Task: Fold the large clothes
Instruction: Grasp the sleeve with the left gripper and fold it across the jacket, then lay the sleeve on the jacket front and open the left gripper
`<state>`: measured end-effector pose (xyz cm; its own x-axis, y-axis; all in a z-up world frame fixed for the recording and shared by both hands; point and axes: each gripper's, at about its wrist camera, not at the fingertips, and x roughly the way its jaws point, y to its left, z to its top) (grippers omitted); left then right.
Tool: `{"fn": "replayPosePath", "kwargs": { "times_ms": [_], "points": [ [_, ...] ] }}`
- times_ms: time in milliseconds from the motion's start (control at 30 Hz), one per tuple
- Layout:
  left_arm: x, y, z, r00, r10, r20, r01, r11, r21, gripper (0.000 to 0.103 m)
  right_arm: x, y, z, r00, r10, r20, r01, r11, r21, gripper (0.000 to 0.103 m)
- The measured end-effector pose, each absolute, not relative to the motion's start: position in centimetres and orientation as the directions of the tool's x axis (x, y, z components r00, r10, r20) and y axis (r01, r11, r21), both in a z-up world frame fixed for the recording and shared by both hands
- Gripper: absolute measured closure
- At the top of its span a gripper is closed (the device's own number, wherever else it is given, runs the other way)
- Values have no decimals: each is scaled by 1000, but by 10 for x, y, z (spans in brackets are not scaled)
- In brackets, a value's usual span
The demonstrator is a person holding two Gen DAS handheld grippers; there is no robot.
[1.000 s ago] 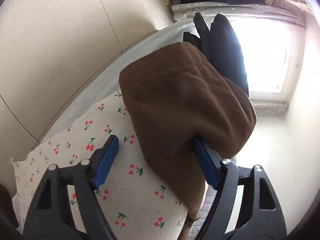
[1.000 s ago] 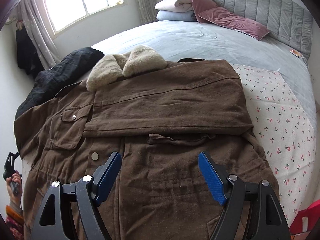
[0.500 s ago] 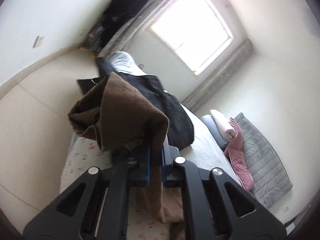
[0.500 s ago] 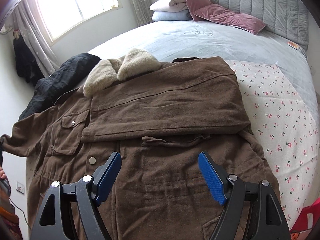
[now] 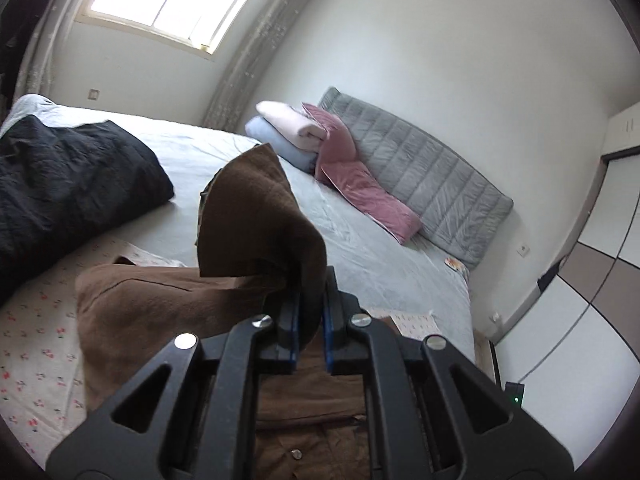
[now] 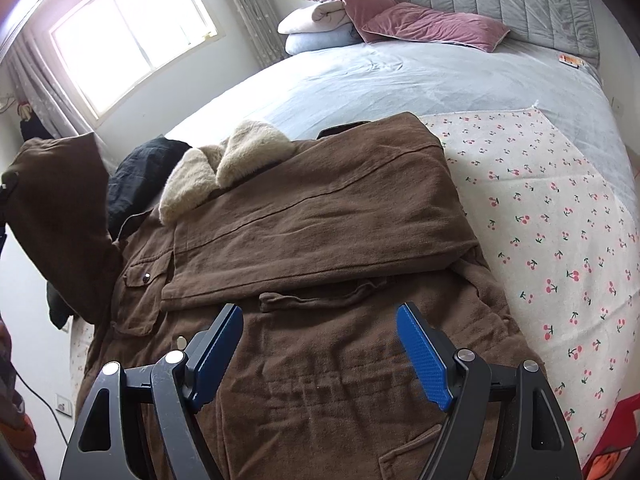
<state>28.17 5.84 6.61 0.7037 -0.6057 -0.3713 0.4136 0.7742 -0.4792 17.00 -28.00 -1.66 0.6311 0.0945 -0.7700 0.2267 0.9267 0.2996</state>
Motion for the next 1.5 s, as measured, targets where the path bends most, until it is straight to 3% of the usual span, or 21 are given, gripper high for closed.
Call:
{"fn": "replayPosePath", "kwargs": {
  "times_ms": [67, 100, 167, 267, 433, 633, 800, 833, 867, 967, 1000, 1033, 1067, 1100, 1200, 1267, 1400, 1500],
  "points": [
    [295, 17, 46, 548, -688, -475, 491, 725, -483, 71, 170, -285, -20, 632, 99, -769, 236, 920, 312, 23],
    [296, 0, 36, 498, -693, -521, 508, 721, -472, 66, 171, -287, -23, 628, 101, -772, 242, 917, 318, 23],
    [286, -14, 25, 486, -665, -568, 526, 741, -418, 46, 171, -292, -28, 622, 110, -775, 251, 910, 331, 23],
    [270, -7, 20, 543, -625, -561, 548, 770, -327, 36, 171, -298, -31, 623, 120, -773, 258, 902, 348, 23],
    [288, 53, 7, 616, -484, -622, 435, 867, -244, 36, 175, -295, -31, 625, 150, -766, 245, 894, 375, 23],
    [311, 130, -11, 668, -346, -659, 290, 936, -199, 36, 233, -268, -19, 599, 343, -723, 71, 877, 475, 23],
    [346, 146, -31, 670, -285, -686, 226, 958, -176, 42, 320, -253, -44, 550, 316, -773, 81, 901, 426, 25],
    [354, 145, -36, 667, -286, -688, 225, 958, -179, 47, 334, -249, -52, 544, 317, -777, 76, 904, 421, 28],
    [361, 144, -41, 661, -291, -692, 223, 956, -189, 54, 347, -246, -59, 541, 323, -777, 67, 904, 422, 38],
    [377, 142, -53, 653, -298, -697, 208, 955, -213, 60, 377, -235, -78, 556, 335, -761, 43, 903, 428, 49],
    [381, 141, -58, 653, -298, -696, 203, 955, -218, 60, 383, -231, -83, 564, 321, -761, 46, 908, 417, 57],
    [385, 141, -64, 653, -297, -697, 196, 955, -223, 60, 387, -228, -88, 570, 299, -766, 52, 916, 397, 79],
    [388, 140, -68, 651, -296, -699, 189, 955, -227, 60, 389, -224, -91, 571, 277, -773, 52, 927, 371, 91],
    [389, 140, -71, 650, -296, -700, 184, 955, -232, 60, 388, -221, -90, 581, 274, -767, 41, 930, 364, 94],
    [386, 139, -73, 659, -316, -683, 204, 948, -242, 60, 360, -225, -58, 695, 274, -665, 4, 923, 384, 95],
    [385, 138, -78, 670, -310, -674, 215, 951, -223, 60, 344, -227, -41, 748, 204, -632, 12, 947, 321, 95],
    [396, 132, -110, 610, -277, -742, 194, 960, -199, 60, 356, -233, -61, 711, 82, -699, 89, 975, 205, 92],
    [397, 123, -119, 598, -234, -767, 198, 970, -141, 60, 366, -242, -88, 657, 30, -753, 125, 981, 149, 76]
  ]
}}
